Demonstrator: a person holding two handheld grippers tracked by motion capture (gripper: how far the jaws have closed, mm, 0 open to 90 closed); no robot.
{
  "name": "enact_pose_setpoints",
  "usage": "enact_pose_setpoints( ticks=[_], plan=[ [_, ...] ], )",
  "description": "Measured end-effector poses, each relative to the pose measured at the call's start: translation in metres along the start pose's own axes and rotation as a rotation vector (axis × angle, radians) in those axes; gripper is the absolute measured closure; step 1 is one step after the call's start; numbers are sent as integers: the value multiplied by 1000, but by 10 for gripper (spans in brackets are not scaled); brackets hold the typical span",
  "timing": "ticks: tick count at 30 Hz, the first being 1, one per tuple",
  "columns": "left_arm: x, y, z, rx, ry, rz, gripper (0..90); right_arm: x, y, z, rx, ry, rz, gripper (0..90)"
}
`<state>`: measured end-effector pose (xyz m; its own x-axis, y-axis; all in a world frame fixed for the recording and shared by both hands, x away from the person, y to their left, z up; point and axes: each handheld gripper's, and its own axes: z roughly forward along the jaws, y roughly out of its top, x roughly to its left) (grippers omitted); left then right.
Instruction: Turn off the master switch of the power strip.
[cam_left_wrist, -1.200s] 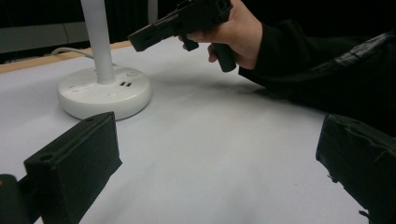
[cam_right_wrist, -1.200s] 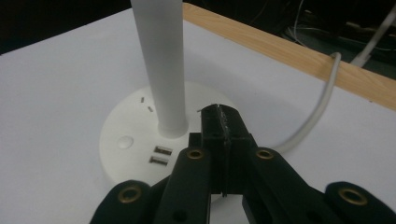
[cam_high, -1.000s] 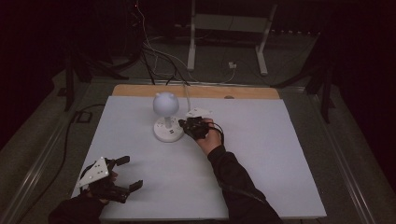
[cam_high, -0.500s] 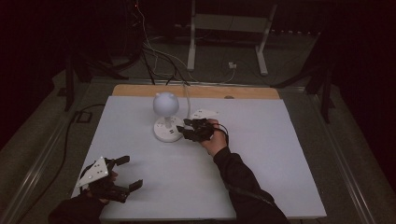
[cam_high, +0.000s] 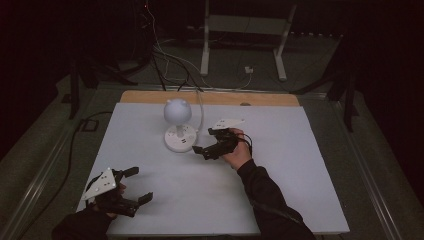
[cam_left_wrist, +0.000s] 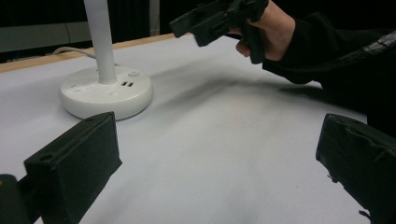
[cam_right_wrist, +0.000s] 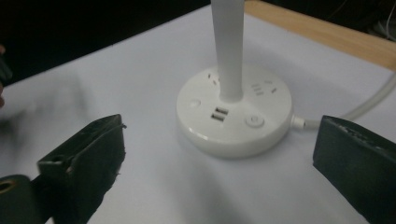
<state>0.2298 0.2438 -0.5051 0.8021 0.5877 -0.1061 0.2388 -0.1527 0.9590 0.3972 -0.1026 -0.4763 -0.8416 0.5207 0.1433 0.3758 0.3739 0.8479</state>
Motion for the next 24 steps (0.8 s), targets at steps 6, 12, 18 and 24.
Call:
enact_pose_setpoints(
  ticks=[6, 12, 18, 24],
  plan=[
    [0, 0, 0, 4, -1, 0, 2, 0, 0, -13, 22, 14, -24, 0],
    [0, 0, 0, 3, 0, 2, 2, 2, -3, -32, 9, 19, -32, 0],
    [0, 0, 0, 5, -2, 3, 2, 4, -12, -52, 4, 22, -37, 0],
    [-1, 0, 0, 4, -1, 4, 2, 5, -25, -70, 2, 3, -58, 0]
  ],
)
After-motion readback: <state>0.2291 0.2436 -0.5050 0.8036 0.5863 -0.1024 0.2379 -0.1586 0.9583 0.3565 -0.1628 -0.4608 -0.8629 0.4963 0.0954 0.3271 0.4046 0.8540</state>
